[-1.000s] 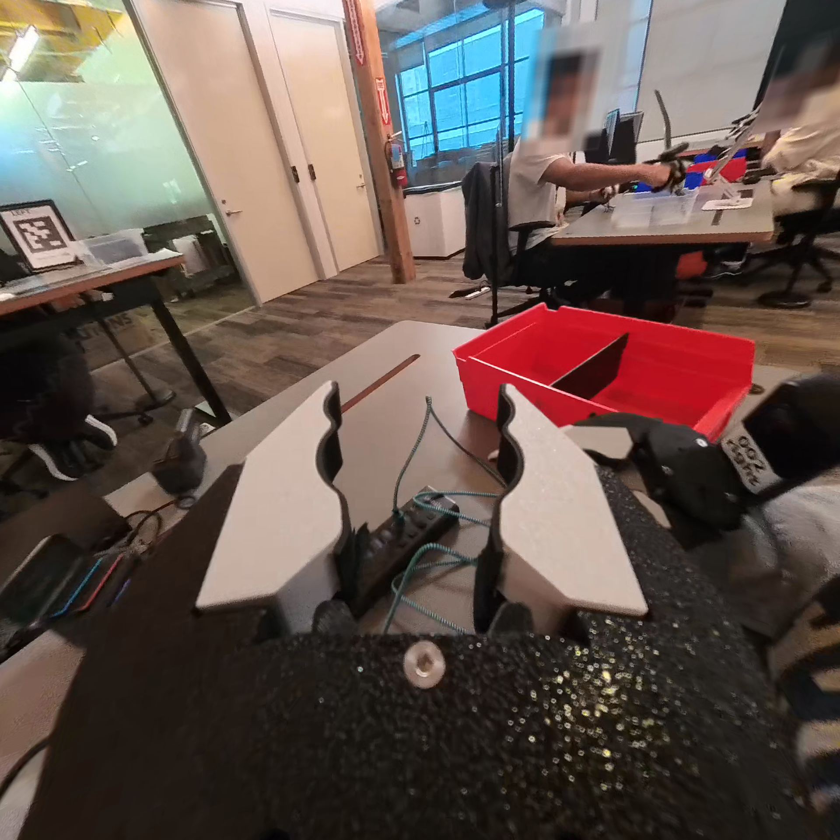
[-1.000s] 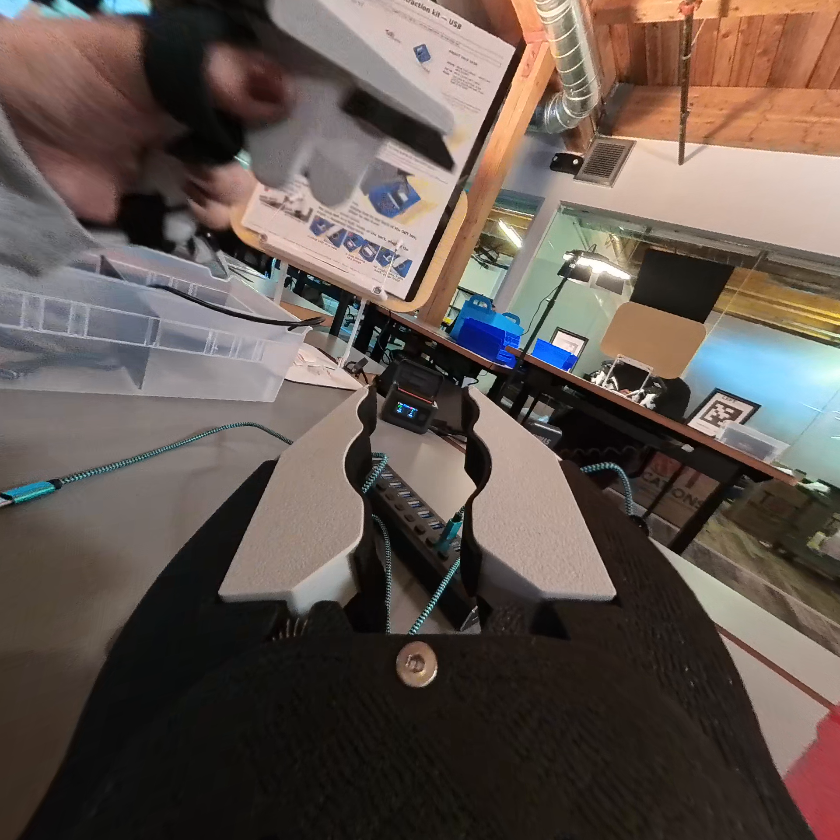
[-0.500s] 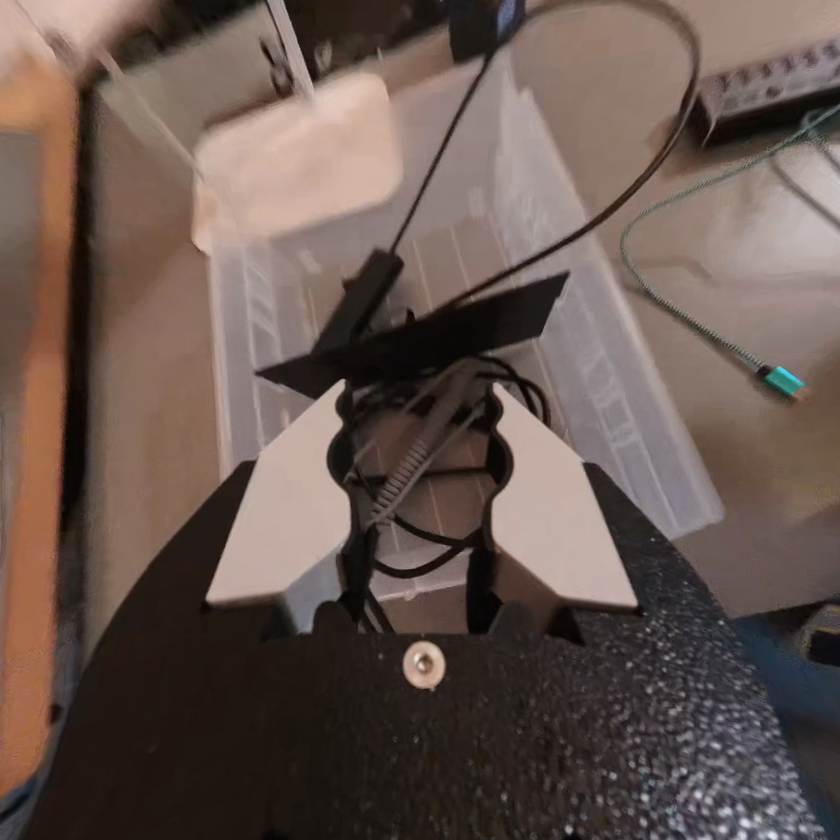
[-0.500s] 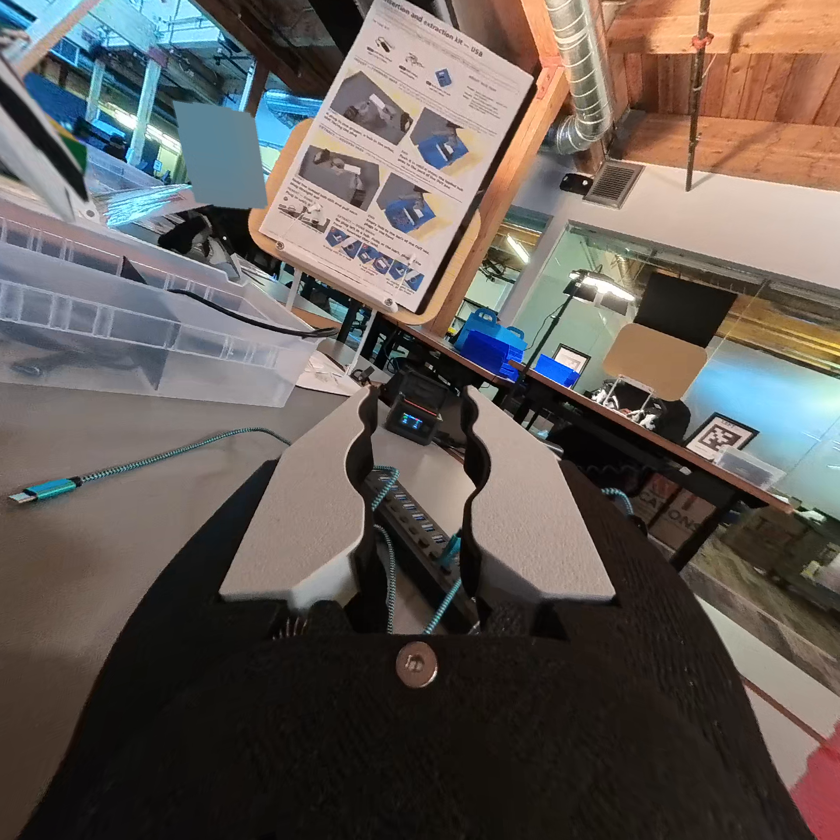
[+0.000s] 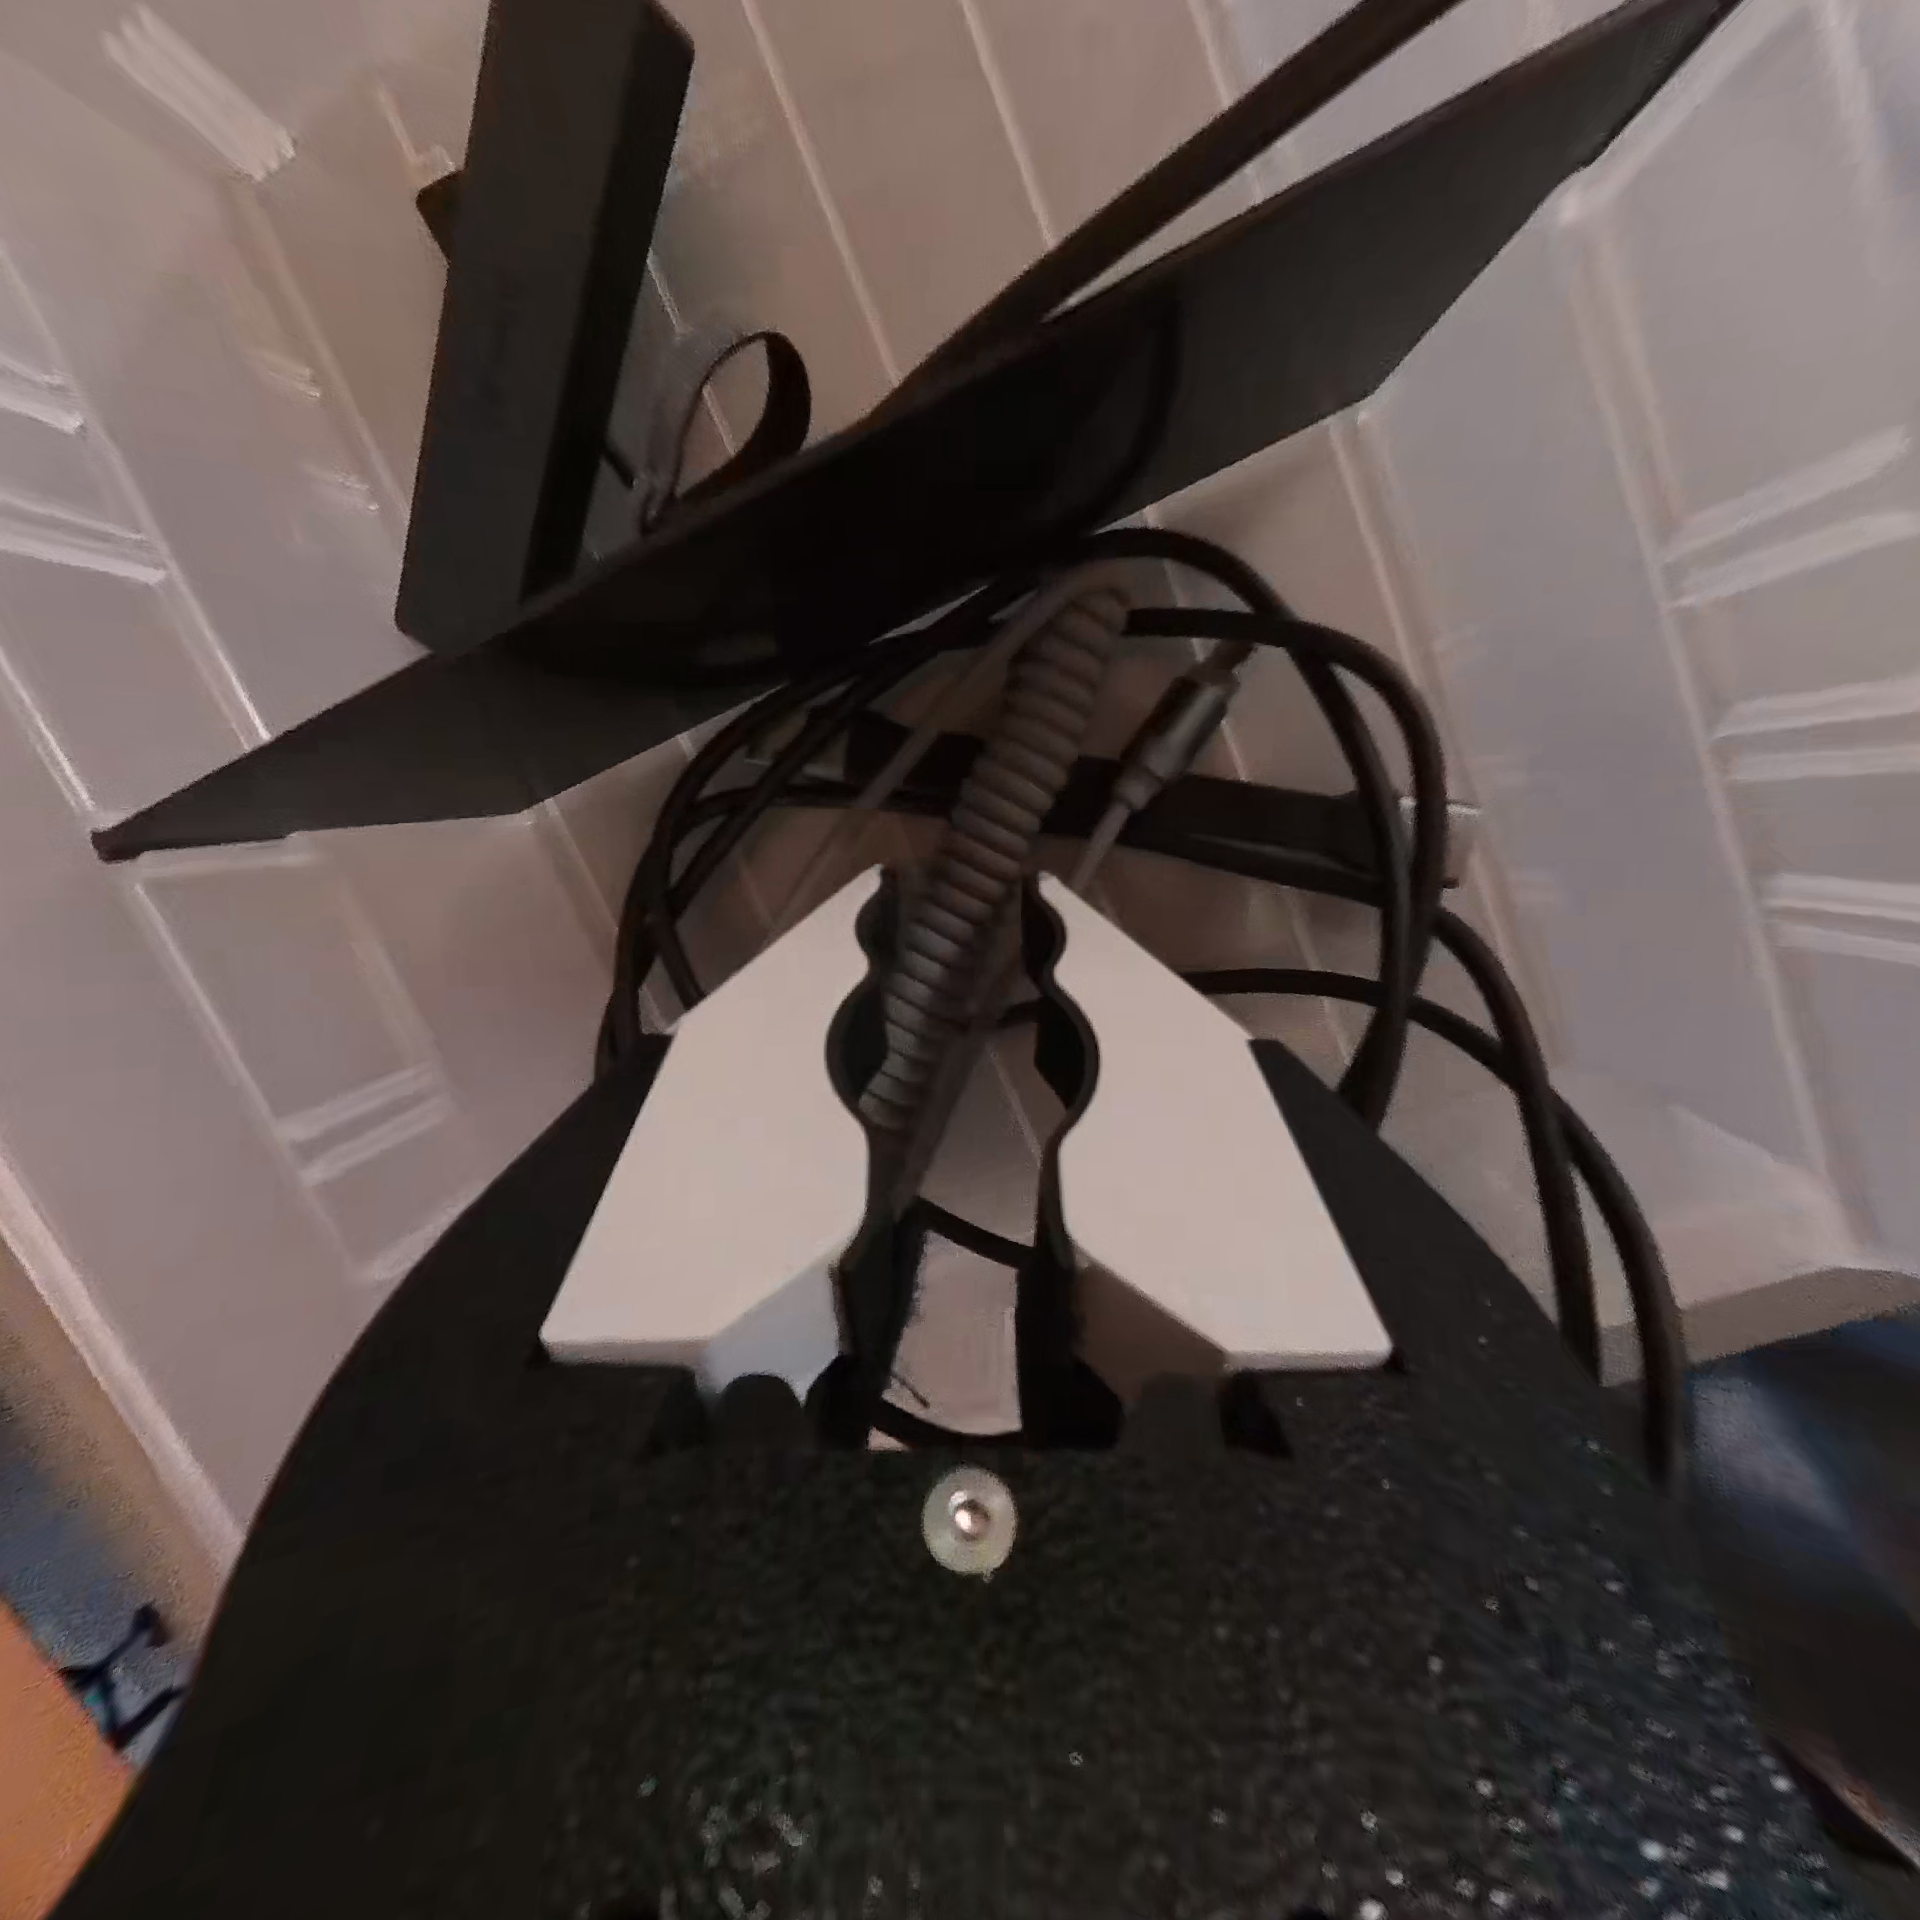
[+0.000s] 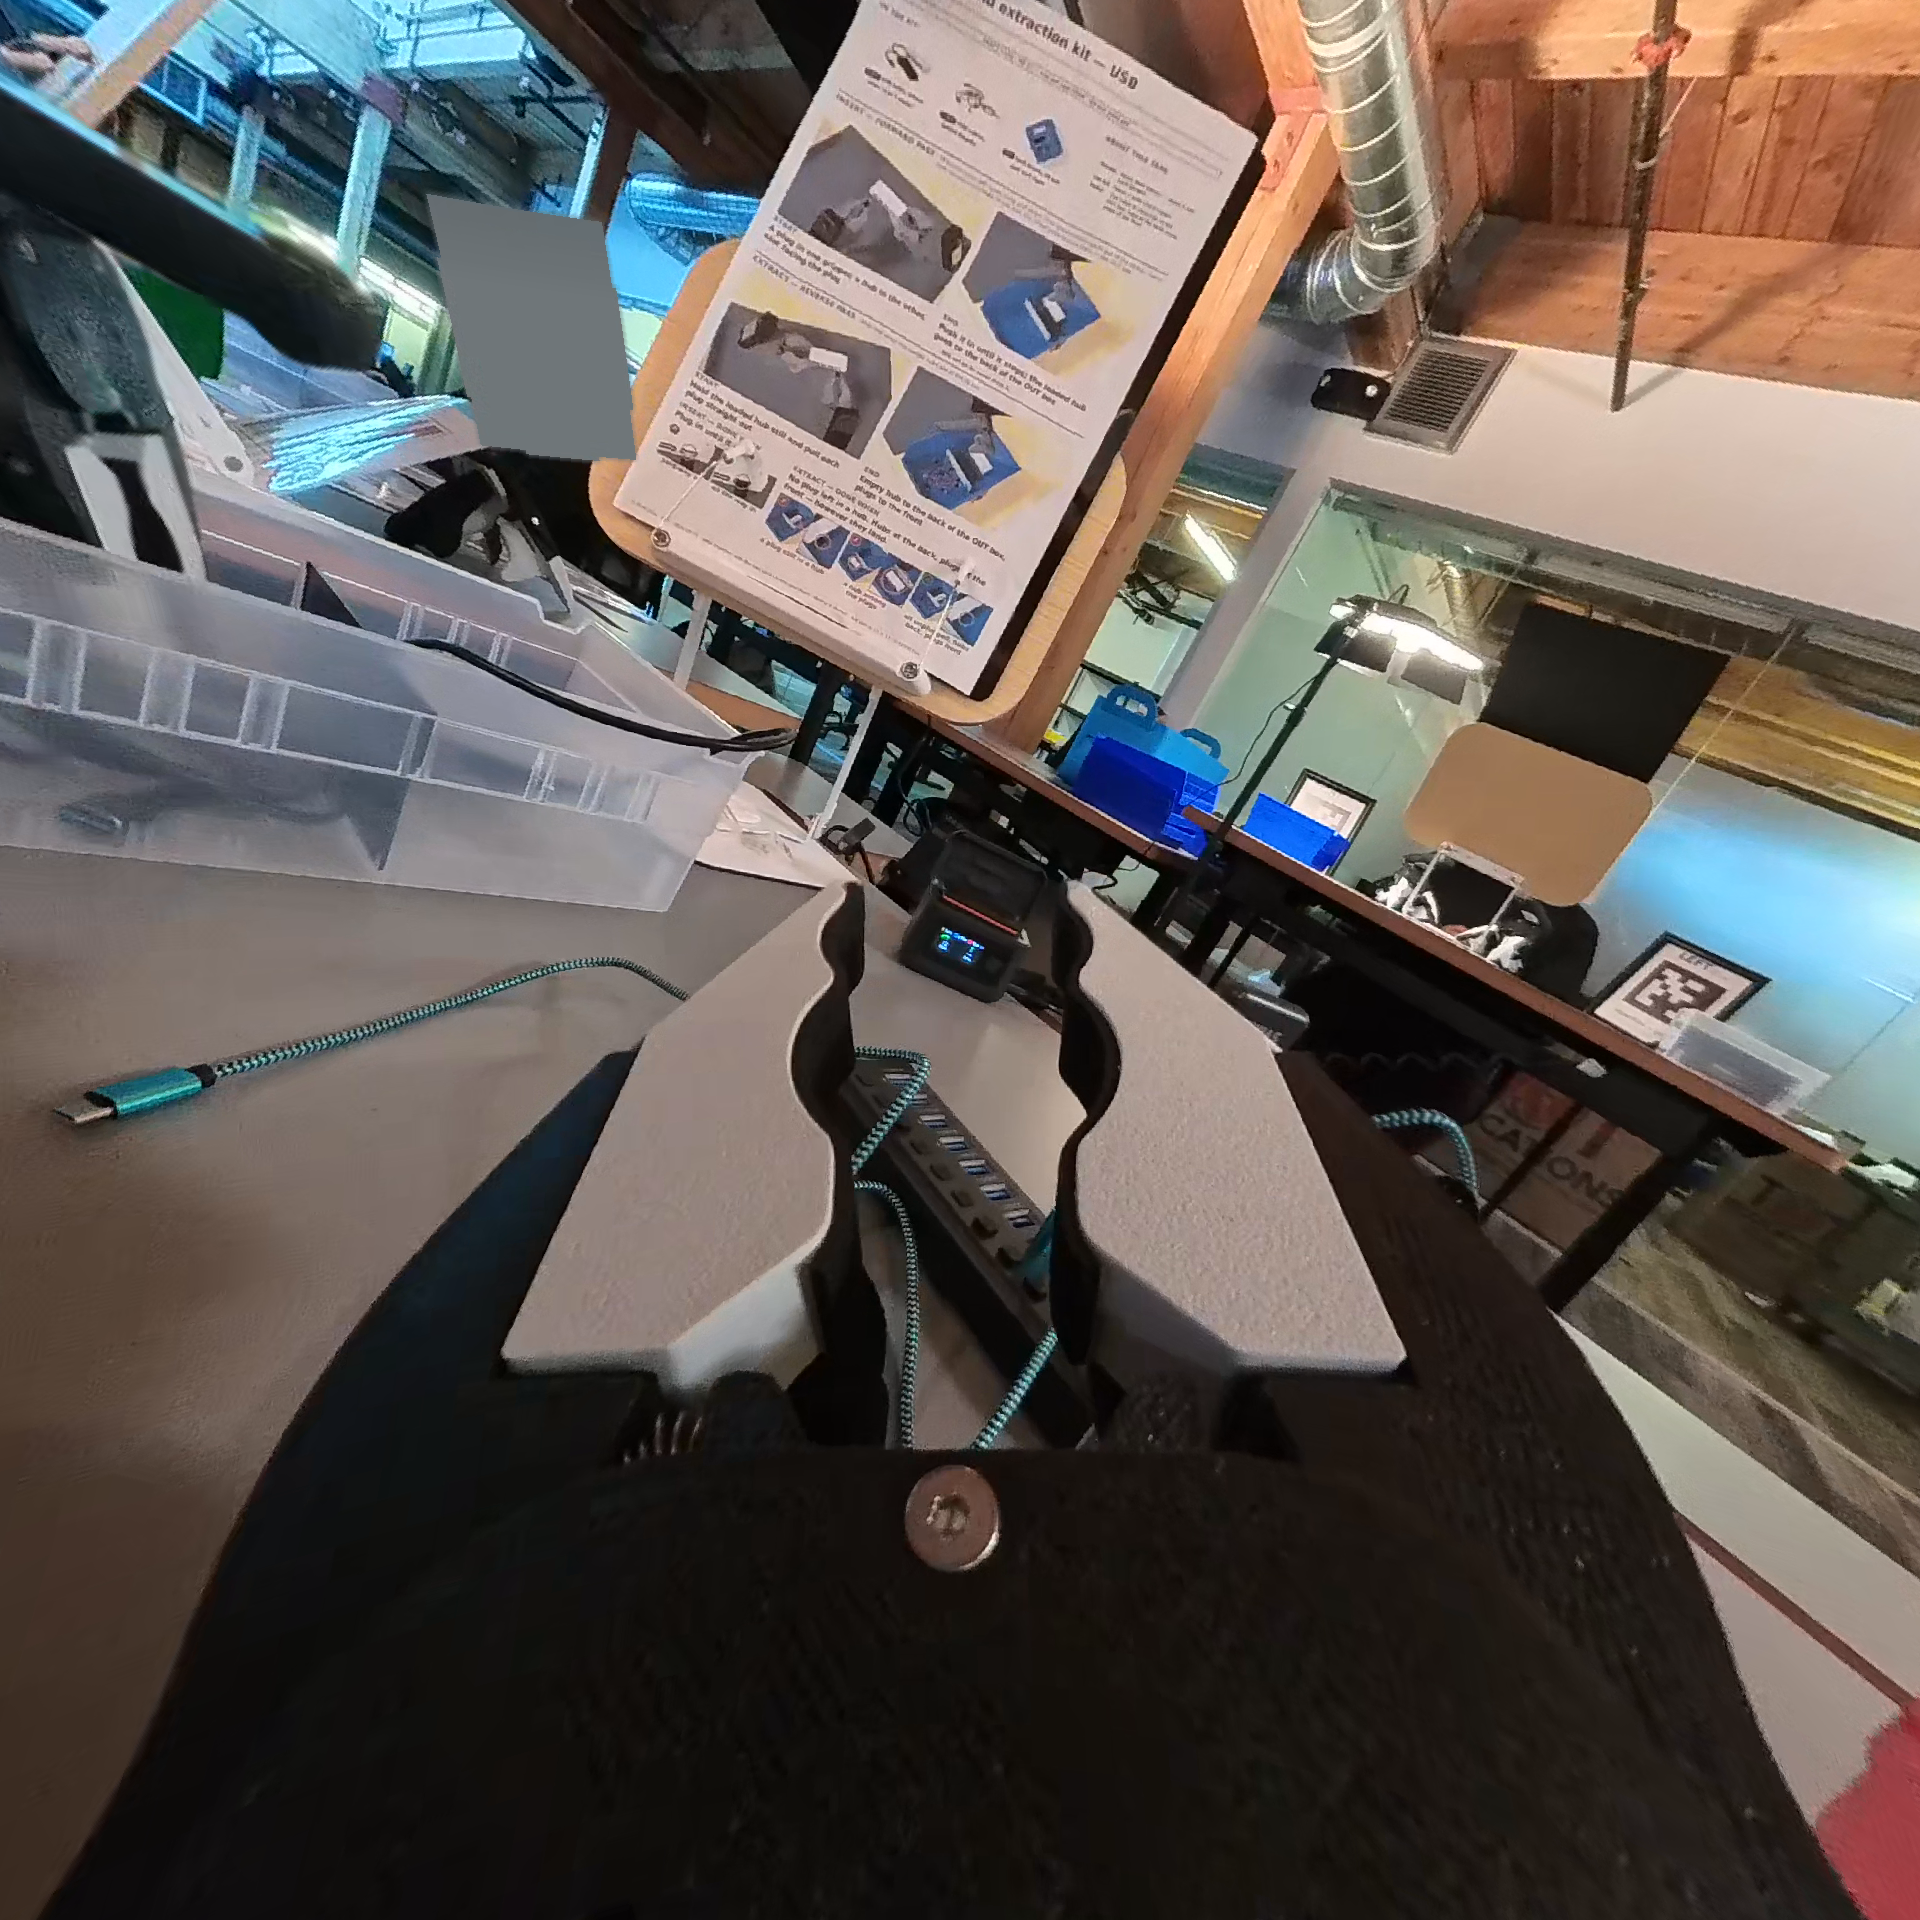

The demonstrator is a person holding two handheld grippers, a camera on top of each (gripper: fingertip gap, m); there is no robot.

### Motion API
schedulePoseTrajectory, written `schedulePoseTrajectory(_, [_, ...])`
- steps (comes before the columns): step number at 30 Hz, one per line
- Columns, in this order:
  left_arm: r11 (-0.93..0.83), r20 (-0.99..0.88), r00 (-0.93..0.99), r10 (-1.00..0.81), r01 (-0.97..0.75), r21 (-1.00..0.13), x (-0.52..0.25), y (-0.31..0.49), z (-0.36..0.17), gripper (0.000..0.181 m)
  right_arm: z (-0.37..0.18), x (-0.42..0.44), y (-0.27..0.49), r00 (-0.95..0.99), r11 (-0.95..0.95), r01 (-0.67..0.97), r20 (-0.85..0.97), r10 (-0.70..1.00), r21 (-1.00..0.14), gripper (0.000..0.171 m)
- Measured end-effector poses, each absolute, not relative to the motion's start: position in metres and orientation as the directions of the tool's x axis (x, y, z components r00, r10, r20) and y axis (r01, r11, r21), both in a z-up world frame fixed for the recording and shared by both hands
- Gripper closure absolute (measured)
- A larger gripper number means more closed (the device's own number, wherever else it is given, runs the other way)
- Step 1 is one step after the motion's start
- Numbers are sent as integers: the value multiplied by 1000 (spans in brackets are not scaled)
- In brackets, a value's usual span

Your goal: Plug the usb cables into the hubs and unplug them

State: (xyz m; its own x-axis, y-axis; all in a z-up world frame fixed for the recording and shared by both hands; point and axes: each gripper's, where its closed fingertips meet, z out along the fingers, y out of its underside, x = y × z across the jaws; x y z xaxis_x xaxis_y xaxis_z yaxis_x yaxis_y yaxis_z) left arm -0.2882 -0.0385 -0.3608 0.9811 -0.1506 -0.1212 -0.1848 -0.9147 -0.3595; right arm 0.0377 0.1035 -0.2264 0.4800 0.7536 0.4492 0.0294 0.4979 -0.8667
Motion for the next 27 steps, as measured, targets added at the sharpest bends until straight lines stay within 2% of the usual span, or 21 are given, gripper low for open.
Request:
schedulePoseTrajectory(1, [-918,-132,979,-158,-195,-346,-290,-38,-363,157,-227,37,103,478,498,33,451,753,-866,137])
schedulePoseTrajectory(7, [-941,-71,987,-147,-161,-298,-288,-38,-374,162,-229,37,105,473,490,39,448,759,-871,137])
schedulePoseTrajectory(11, [-924,-142,984,-112,-156,-348,-294,-37,-358,166,-230,36,105,471,485,44,446,761,-874,137])
schedulePoseTrajectory(16, [-826,-302,953,8,-164,-539,-301,-37,-286,170,-231,36,105,470,485,47,448,761,-873,137])
schedulePoseTrajectory(21, [-680,-504,858,96,-313,-663,-295,-40,-195,171,-230,36,104,466,487,46,450,761,-872,137])
schedulePoseTrajectory(24, [-578,-584,802,126,-419,-700,-280,-34,-141,171,-231,35,104,465,489,49,453,761,-871,137])
schedulePoseTrajectory(27, [-534,-663,745,73,-532,-657,-262,-19,-91,171,-231,36,105,469,491,55,457,756,-869,137])
